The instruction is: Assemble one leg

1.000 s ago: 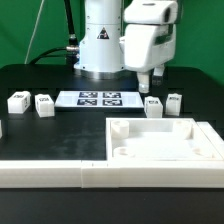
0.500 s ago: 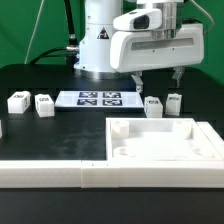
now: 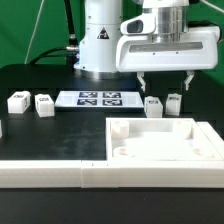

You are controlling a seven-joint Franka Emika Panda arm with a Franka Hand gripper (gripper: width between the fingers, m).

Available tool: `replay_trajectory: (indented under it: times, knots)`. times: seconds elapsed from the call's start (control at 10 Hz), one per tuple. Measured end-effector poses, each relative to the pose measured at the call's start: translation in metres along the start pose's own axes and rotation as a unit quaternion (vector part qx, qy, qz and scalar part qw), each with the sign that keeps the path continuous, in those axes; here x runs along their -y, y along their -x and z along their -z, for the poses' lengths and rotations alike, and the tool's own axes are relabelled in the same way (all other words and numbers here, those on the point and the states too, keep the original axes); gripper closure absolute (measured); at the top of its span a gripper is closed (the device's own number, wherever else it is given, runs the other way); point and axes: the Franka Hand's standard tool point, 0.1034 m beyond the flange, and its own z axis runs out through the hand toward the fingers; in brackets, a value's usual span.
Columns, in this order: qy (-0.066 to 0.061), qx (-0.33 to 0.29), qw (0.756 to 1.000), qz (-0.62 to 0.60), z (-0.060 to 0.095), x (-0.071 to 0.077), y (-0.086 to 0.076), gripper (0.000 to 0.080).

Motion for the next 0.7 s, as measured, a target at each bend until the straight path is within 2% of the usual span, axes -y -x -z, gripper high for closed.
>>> replay_trajectory:
  times: [0.2,0.3,0.6,0.7]
  knots:
    - [-0.006,0.002,0.994,-0.106,-0.002,0.017,0.011,0.015]
    - [-0.007,0.001,0.996,-0.087,-0.002,0.021,0.012,0.015]
    - [-0.001,0.026,0.997,-0.073,-0.004,0.016,0.013,0.015]
    - [0.01,0.089,0.995,-0.052,-0.005,0.012,0.021,0.015]
